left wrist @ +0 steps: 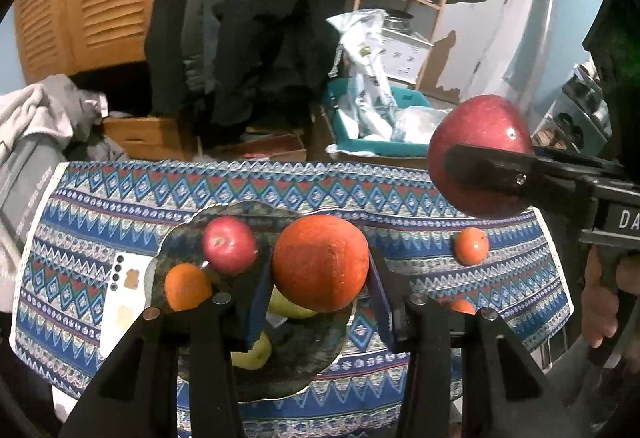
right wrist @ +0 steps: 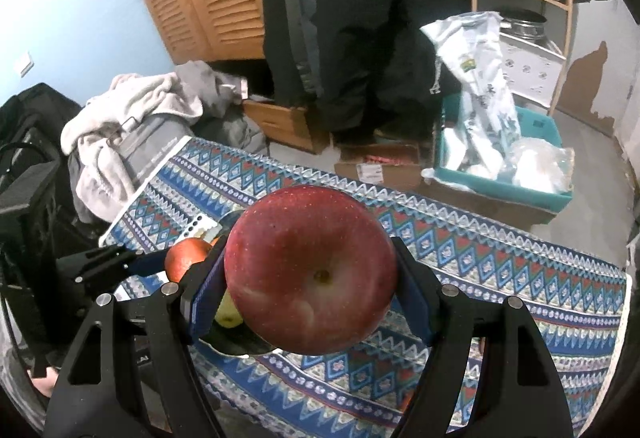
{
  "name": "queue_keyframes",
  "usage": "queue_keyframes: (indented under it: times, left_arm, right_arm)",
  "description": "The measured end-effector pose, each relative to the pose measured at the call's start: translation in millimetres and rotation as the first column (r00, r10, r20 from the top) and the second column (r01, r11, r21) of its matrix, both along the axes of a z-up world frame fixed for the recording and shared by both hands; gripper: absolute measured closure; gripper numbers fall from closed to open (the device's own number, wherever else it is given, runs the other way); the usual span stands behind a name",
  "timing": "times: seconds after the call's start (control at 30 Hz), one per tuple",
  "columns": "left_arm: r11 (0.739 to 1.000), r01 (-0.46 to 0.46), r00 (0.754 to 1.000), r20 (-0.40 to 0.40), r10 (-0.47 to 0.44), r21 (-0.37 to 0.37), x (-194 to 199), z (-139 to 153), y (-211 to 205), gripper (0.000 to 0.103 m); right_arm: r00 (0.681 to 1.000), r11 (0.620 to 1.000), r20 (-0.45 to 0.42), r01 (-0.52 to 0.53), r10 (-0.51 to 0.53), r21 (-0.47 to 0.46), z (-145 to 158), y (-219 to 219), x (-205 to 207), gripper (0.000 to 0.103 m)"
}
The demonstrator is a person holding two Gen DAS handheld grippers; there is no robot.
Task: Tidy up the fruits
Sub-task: 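Lower the orange and apple into the bowl and open both tools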
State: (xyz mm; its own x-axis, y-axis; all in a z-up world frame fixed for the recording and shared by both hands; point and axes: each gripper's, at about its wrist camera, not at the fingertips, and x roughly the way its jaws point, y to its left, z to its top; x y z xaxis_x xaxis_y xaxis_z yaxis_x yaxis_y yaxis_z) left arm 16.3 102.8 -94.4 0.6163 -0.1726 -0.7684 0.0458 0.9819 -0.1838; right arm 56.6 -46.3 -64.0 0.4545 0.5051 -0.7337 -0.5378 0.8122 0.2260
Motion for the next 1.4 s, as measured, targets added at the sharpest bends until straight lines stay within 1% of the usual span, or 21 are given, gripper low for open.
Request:
queue_keyframes:
  times: [0.17, 0.37, 0.5, 0.67, 0.77, 0.9, 1.03, 1.17, 1.23, 1.3, 1.4]
  left_arm:
    - [0.999, -0.038, 0.999, -0.028, 0.038, 0.002, 1.2, -12.2, 17.8, 0.057]
    - [0.997, -0.073, 0.994, -0.081, 0.072, -0.009, 8.9, -37.3, 36.0, 0.057]
    - [0.994, -0.1, 0.987, -0.13, 0.095, -0.033, 18.6, -56.7, 47.4, 0.057]
    - [0.993, -0.115, 0.98, -0.166, 0.11, -0.025, 26.9, -73.1, 52.5, 0.057]
    - [0.992, -0.121, 0.974, -0.196, 0.112, -0.033, 31.7, -83.5, 55.3, 0.057]
    - [0.99, -0.137, 0.963, -0.236, 0.129, -0.019, 37.0, -98.8, 59.8, 0.057]
    - [0.989, -0.148, 0.959, -0.247, 0.14, -0.013, 40.0, -105.6, 65.1, 0.055]
    - [0.986, -0.164, 0.952, -0.267, 0.153, -0.021, 40.6, -109.9, 69.5, 0.053]
    - [0.986, -0.168, 0.952, -0.262, 0.158, -0.017, 37.4, -108.7, 71.1, 0.05]
    - [0.984, -0.179, 0.952, -0.252, 0.172, -0.006, 33.7, -106.4, 73.9, 0.042]
    - [0.979, -0.201, 0.95, -0.247, 0.192, -0.013, 28.4, -103.7, 81.0, 0.042]
  right_arm:
    - [0.999, 1.0, -0.018, -0.028, 0.027, -0.01, -8.1, 21.3, 5.4, 0.027]
    - [0.998, 0.998, -0.044, -0.055, 0.054, -0.016, -21.0, 43.1, 13.2, 0.027]
    - [0.996, 0.998, -0.062, -0.063, 0.062, -0.018, -30.9, 53.9, 19.5, 0.027]
    - [0.993, 0.997, -0.097, -0.07, 0.067, -0.028, -48.3, 63.4, 27.3, 0.027]
    - [0.99, 0.997, -0.121, -0.074, 0.07, -0.037, -59.4, 68.2, 30.7, 0.027]
    - [0.987, 0.996, -0.147, -0.074, 0.066, -0.047, -72.0, 72.9, 36.5, 0.027]
    - [0.983, 0.997, -0.175, -0.07, 0.061, -0.045, -83.4, 77.7, 43.8, 0.027]
    - [0.979, 0.995, -0.193, -0.077, 0.064, -0.064, -97.2, 85.9, 49.5, 0.027]
    - [0.975, 0.994, -0.211, -0.084, 0.069, -0.064, -104.3, 90.7, 51.6, 0.027]
    - [0.97, 0.994, -0.229, -0.093, 0.076, -0.061, -110.4, 95.6, 53.9, 0.027]
    - [0.967, 0.991, -0.24, -0.11, 0.09, -0.074, -119.5, 105.7, 56.7, 0.027]
